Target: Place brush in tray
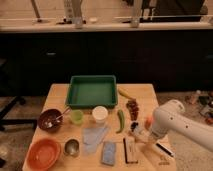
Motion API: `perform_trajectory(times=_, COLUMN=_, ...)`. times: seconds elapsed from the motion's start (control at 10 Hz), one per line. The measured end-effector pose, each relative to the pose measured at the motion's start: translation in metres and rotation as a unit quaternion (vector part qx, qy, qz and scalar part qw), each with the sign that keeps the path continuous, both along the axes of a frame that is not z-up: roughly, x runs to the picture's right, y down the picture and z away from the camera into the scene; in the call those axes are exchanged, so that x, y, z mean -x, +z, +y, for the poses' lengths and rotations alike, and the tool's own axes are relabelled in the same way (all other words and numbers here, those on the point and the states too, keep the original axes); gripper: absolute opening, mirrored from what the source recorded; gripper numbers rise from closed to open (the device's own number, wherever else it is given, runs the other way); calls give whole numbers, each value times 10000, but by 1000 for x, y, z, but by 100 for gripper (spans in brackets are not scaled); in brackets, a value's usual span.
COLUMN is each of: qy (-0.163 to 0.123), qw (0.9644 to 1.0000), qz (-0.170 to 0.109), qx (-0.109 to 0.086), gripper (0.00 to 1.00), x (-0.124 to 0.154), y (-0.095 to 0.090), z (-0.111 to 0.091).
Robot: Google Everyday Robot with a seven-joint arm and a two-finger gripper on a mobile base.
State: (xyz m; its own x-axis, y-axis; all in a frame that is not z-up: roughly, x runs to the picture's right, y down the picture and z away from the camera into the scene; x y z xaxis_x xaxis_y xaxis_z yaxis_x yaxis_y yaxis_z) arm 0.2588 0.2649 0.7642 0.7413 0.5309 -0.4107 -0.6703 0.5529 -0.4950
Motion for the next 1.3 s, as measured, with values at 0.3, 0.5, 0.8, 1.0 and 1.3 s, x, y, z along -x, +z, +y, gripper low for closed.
perform_trajectory(times=0.3, qy=75, qw=9997, qz=-96, qx=-195, gripper=0, x=1, y=-14, z=-24)
perform_trajectory(times=0.5, qy=135, qw=9992, qz=-165, qx=-346, gripper=0, x=4, y=-25, z=-42)
perform_trajectory(times=0.8, qy=130, qw=9975, qz=-346, qx=-605, gripper=0, x=32, y=-35, z=-76)
perform_trajectory(times=1.0, qy=88, qw=9965, qz=-444, qx=-709, gripper=0, x=59, y=-32, z=-95)
perform_trajectory(times=1.3, qy=-4, qw=9952, qz=-582, qx=-783, gripper=0, x=102, y=-21, z=-121)
